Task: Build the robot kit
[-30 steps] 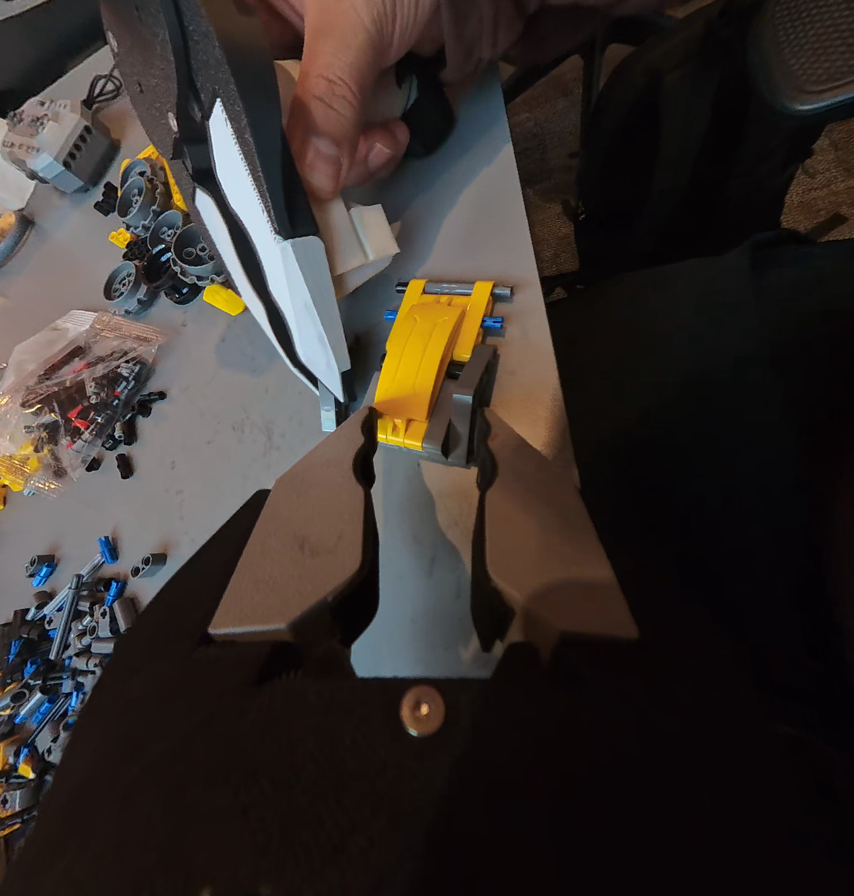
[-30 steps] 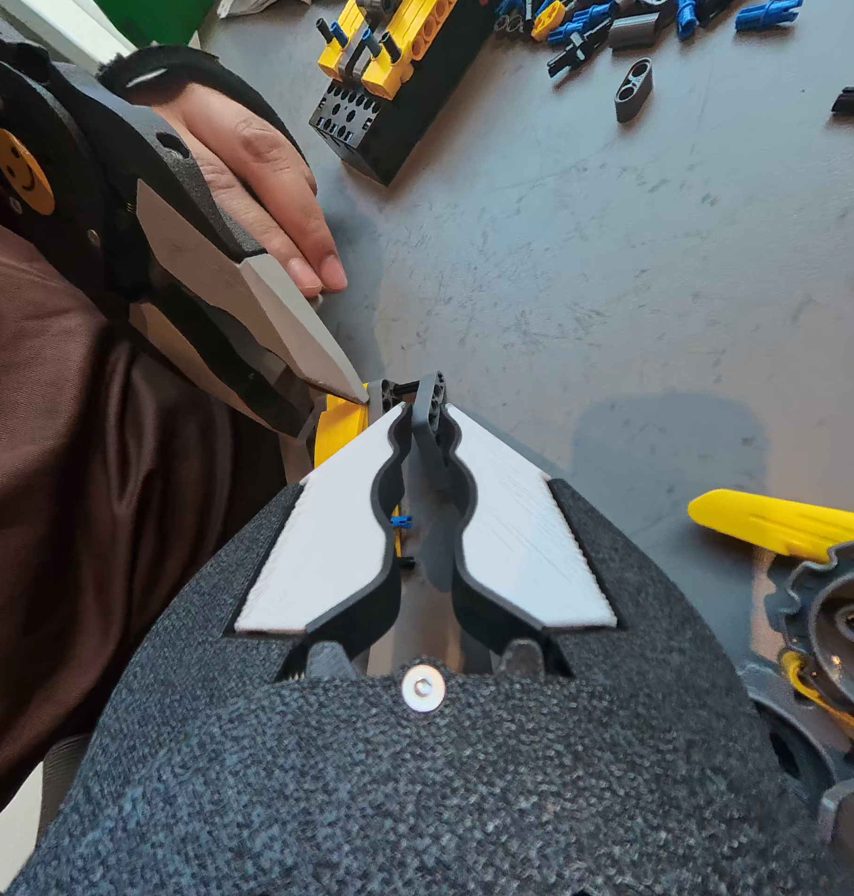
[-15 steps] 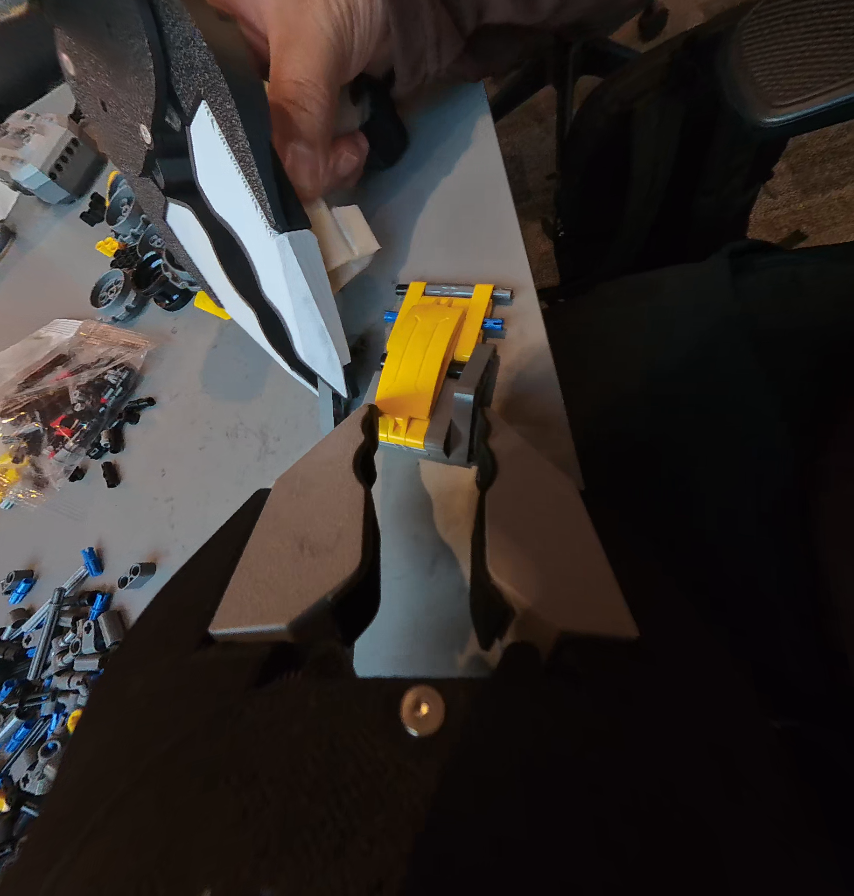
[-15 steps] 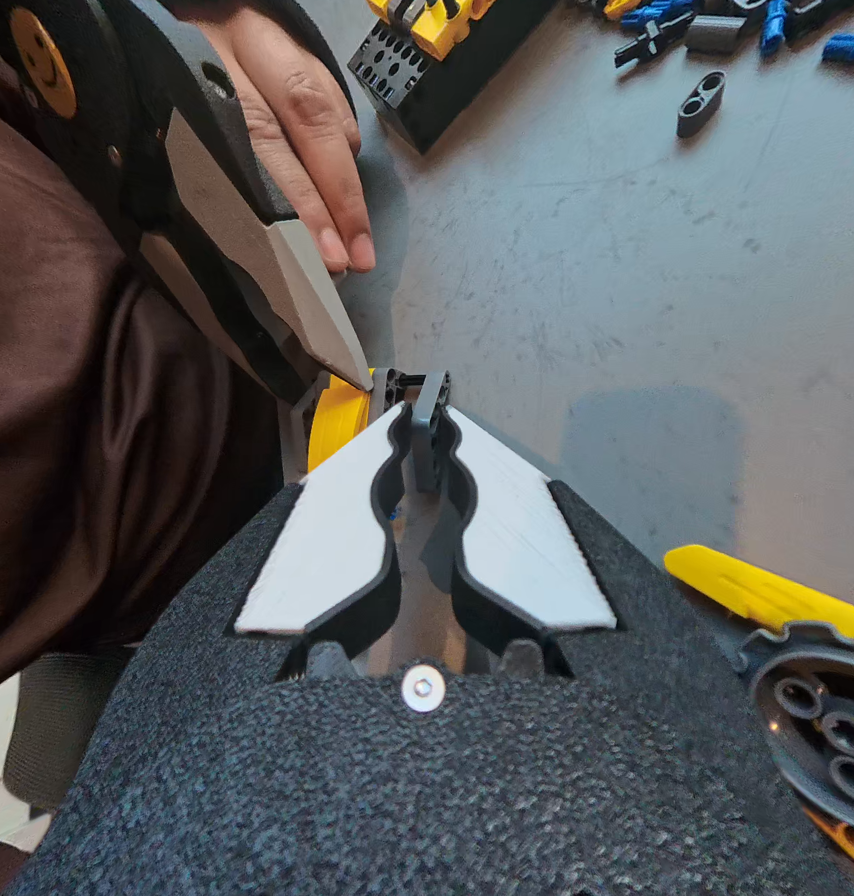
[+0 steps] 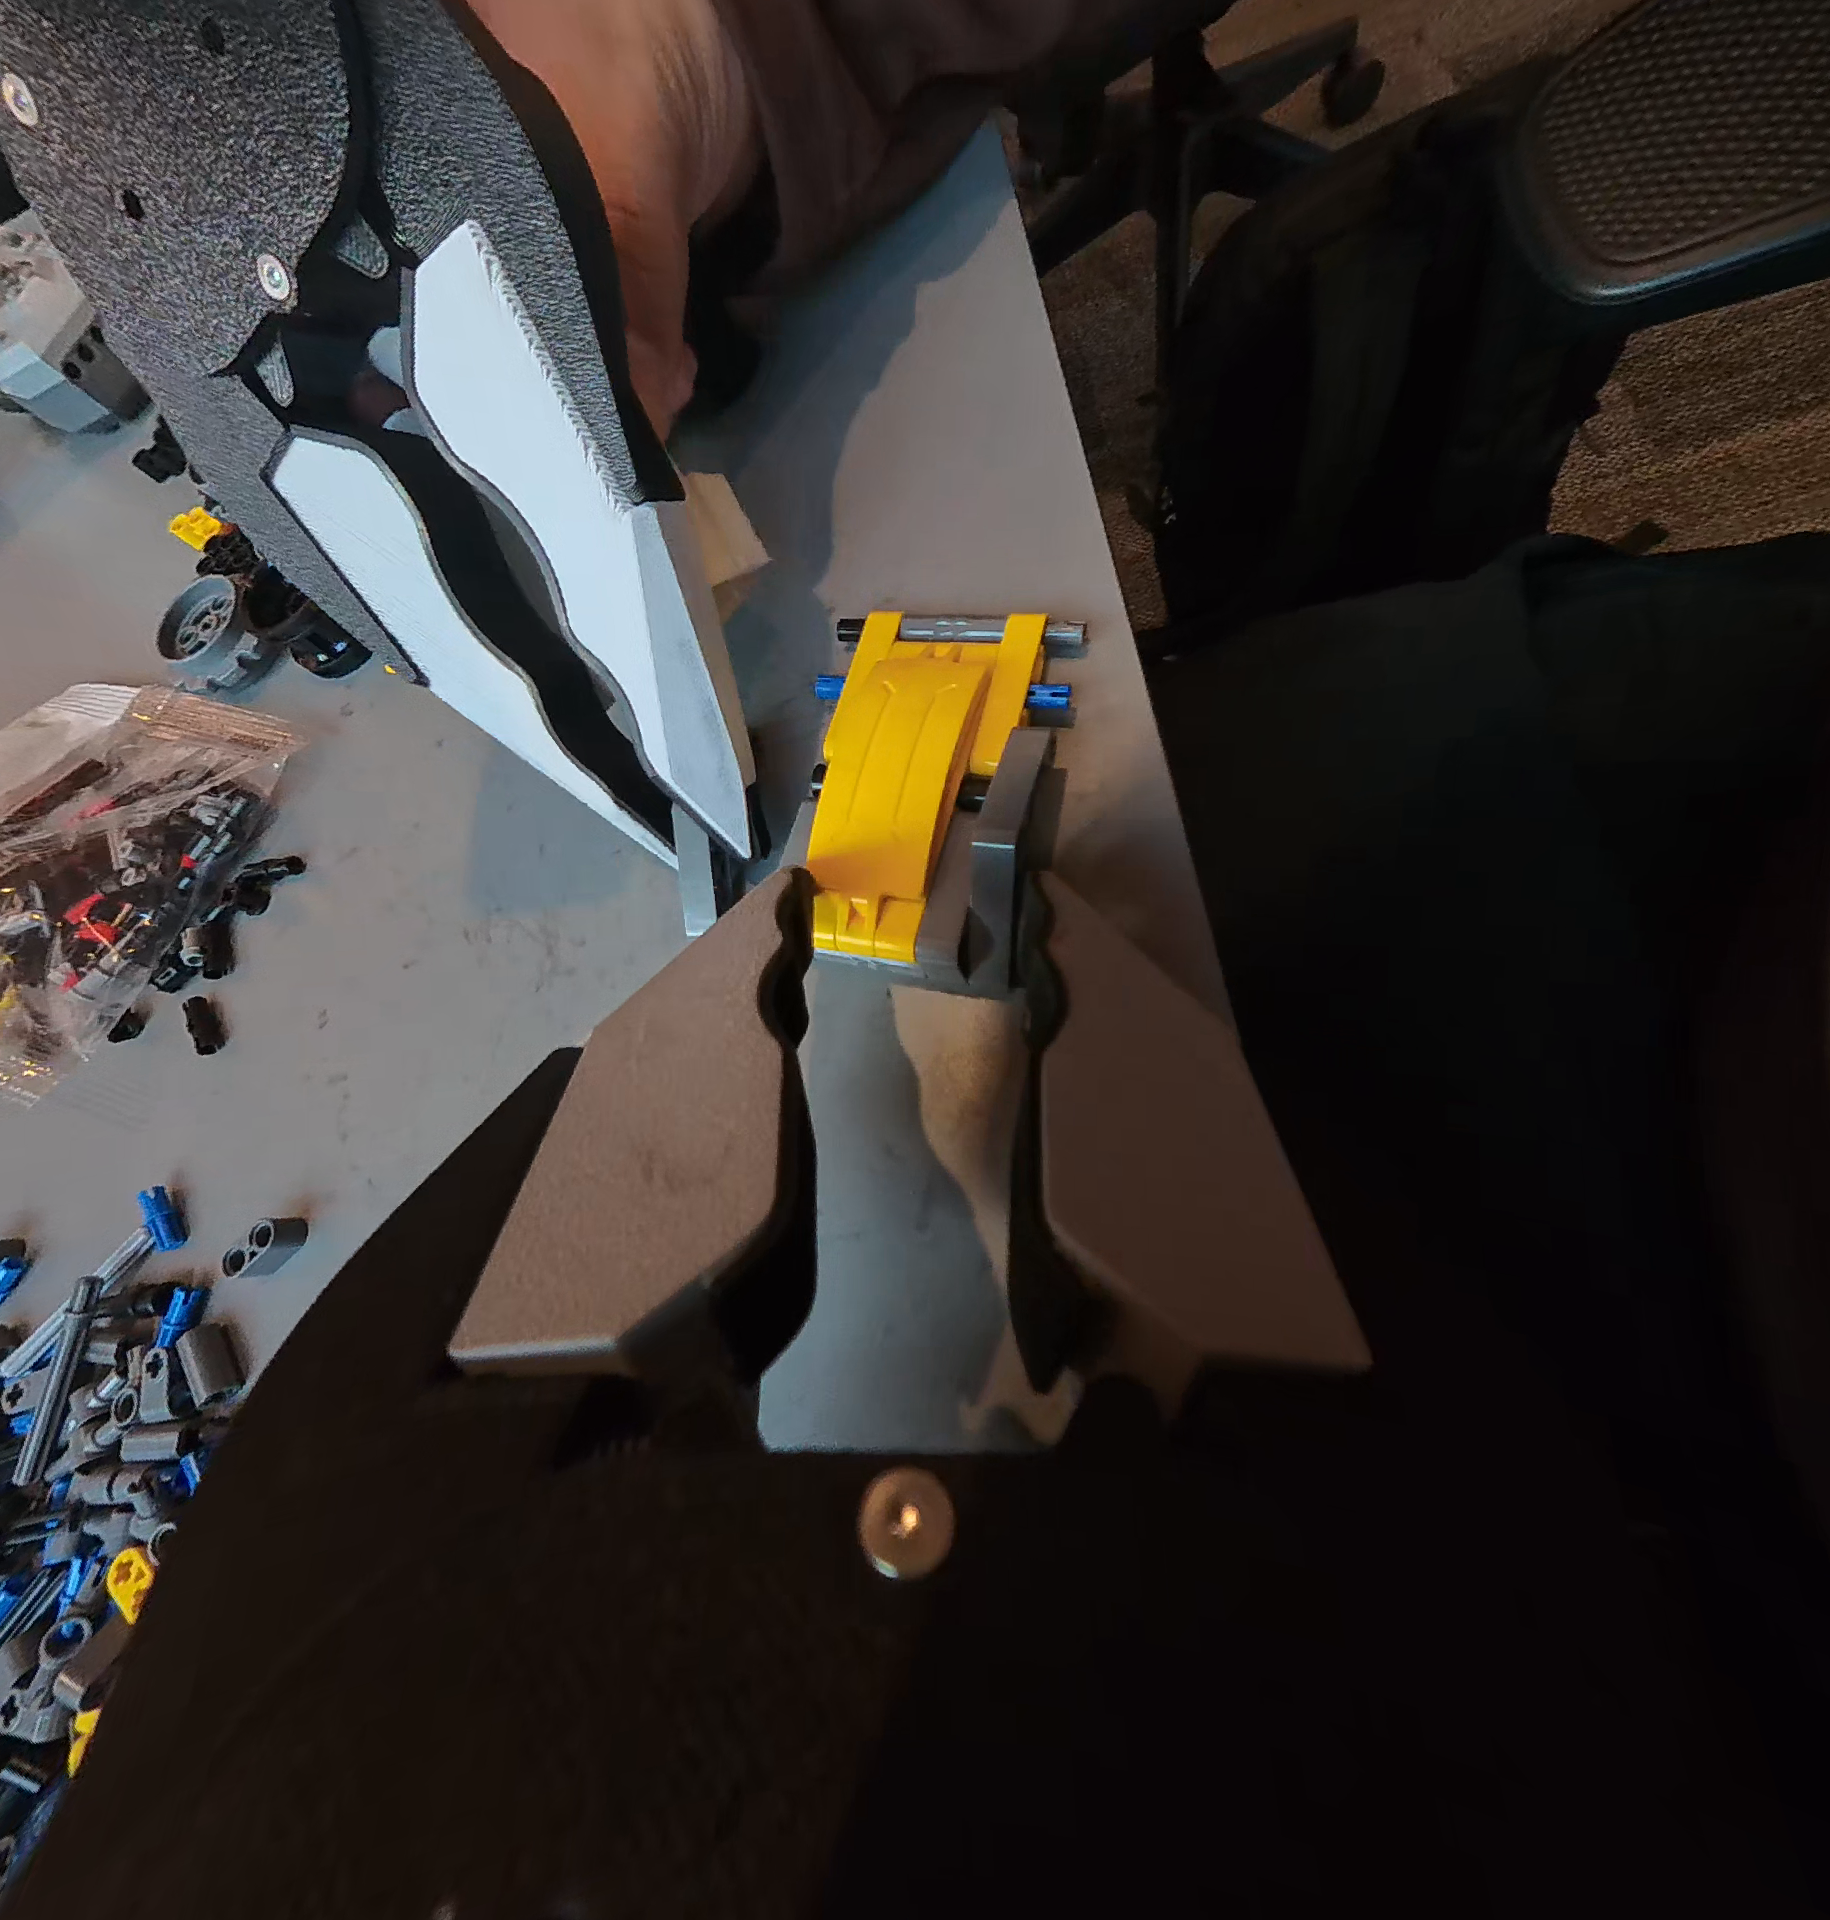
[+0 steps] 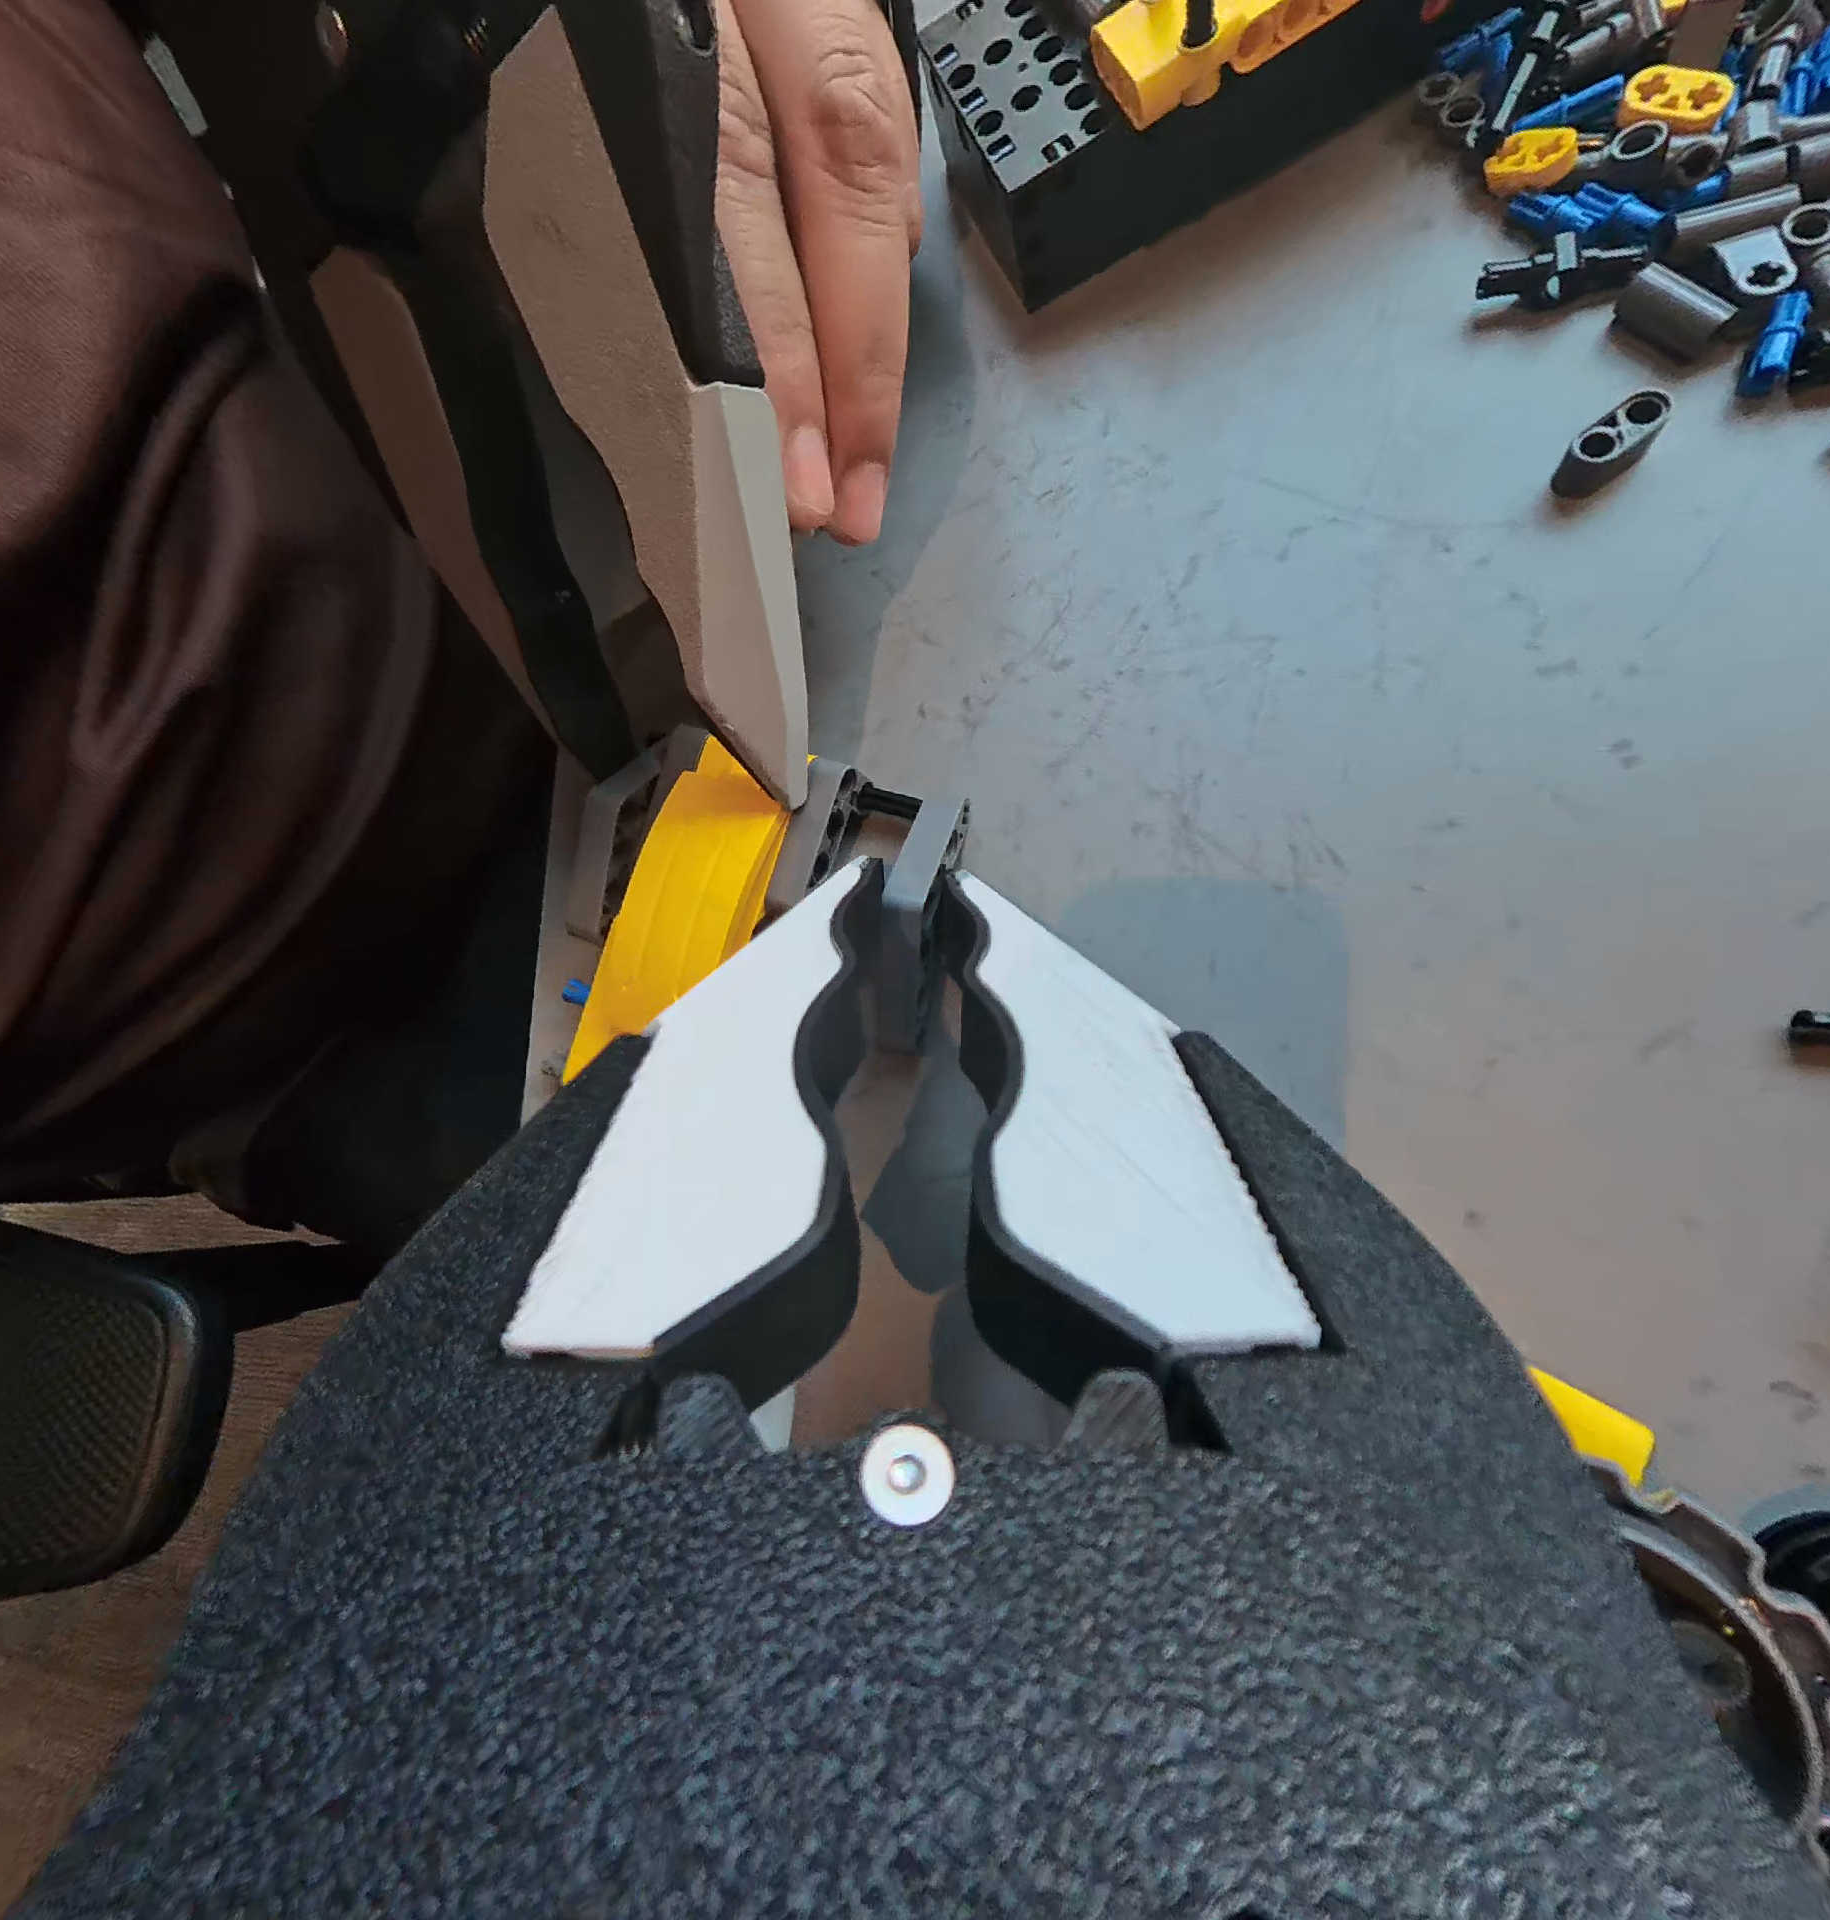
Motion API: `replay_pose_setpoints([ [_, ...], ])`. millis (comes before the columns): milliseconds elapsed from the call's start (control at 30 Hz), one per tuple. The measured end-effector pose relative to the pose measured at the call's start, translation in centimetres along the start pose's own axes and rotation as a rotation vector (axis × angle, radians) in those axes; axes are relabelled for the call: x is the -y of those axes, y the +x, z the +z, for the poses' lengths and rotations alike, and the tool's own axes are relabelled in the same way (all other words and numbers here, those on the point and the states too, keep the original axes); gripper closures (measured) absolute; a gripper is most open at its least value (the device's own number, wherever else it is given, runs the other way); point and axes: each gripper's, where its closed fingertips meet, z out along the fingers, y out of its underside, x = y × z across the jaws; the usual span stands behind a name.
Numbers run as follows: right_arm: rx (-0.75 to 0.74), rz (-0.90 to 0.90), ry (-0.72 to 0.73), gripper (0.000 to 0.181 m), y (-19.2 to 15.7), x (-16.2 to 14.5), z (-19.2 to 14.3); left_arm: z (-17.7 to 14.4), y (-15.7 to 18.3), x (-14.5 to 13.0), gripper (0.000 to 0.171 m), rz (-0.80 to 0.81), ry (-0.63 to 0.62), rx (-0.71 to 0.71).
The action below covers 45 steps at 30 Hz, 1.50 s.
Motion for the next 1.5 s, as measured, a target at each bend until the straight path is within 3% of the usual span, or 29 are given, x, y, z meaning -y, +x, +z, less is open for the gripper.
replay_pose_setpoints([
  [33, -0.006, -0.017, -0.003, 0.171, 0.00, -0.02, 0.01, 0.01, 0.00, 0.00, 0.134, 0.001, 0.000, 0.000],
  [467, -0.029, -0.012, 0.010, 0.172, -0.27, -0.02, 0.17, 0.03, 0.16, 0.05, 0.134, 0.015, 0.003, 0.000],
  [667, -0.103, -0.178, -0.009, 0.172, -0.31, -0.07, 0.21, 0.01, 0.28, 0.06, 0.134, 0.017, 0.006, -0.008],
  [1000, -0.115, -0.259, -0.017, 0.172, -0.50, -0.05, 0.34, 0.03, 0.50, 0.19, 0.133, 0.014, 0.013, -0.022],
  [1167, 0.002, -0.066, -0.010, 0.170, -0.30, 0.00, 0.19, -0.03, 0.48, 0.08, 0.134, 0.028, 0.008, -0.011],
  [1333, -0.022, -0.026, -0.014, 0.163, -0.39, -0.07, 0.12, 0.01, 0.33, 0.03, 0.134, 0.011, 0.005, -0.014],
  [1500, -0.041, 0.032, 0.007, 0.169, 0.17, 0.31, 0.34, 0.03, 0.29, 0.02, 0.134, 0.010, 0.005, -0.012],
])
